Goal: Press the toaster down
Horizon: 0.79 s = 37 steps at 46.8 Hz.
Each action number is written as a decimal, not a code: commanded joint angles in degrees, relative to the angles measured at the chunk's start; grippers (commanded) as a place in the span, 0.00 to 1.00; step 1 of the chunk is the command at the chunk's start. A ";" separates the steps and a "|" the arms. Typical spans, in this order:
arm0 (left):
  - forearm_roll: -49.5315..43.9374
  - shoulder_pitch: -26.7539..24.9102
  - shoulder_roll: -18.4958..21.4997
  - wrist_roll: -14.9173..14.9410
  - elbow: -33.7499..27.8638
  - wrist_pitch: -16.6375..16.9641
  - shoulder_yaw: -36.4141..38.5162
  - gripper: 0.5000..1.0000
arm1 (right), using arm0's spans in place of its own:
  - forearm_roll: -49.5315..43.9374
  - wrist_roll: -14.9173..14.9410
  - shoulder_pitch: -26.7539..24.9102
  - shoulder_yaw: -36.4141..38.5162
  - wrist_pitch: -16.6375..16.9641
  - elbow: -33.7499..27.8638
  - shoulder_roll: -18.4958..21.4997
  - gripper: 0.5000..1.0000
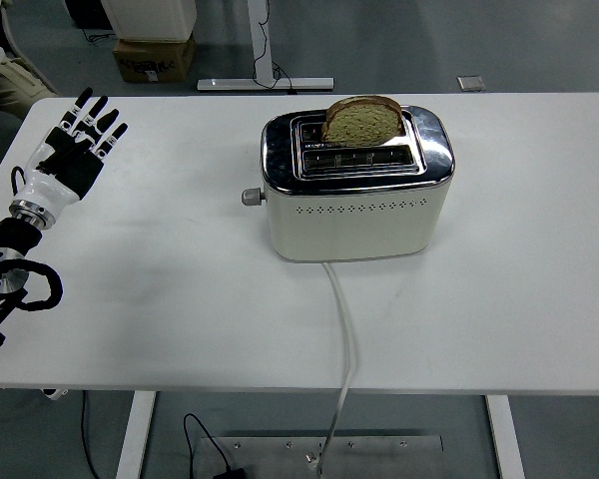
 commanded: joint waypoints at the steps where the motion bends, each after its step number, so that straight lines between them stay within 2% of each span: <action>1: -0.03 -0.07 0.00 0.00 0.01 0.13 0.01 1.00 | 0.00 0.00 0.00 0.01 0.00 0.02 0.00 1.00; 21: 0.06 -0.68 0.09 0.18 -0.08 0.21 0.01 1.00 | 0.00 0.00 0.00 0.01 0.00 0.02 0.00 1.00; 28: 0.32 -1.39 0.53 0.35 -0.43 2.06 0.01 1.00 | 0.00 0.00 0.00 0.01 0.00 0.02 0.00 1.00; 34: 0.50 -1.48 1.40 0.70 -3.41 3.64 0.18 1.00 | 0.00 0.00 0.00 0.01 0.00 0.02 0.00 1.00; 37: 0.59 -1.39 3.77 0.71 -6.66 4.52 0.27 1.00 | 0.00 0.00 0.00 0.01 0.00 0.02 0.00 1.00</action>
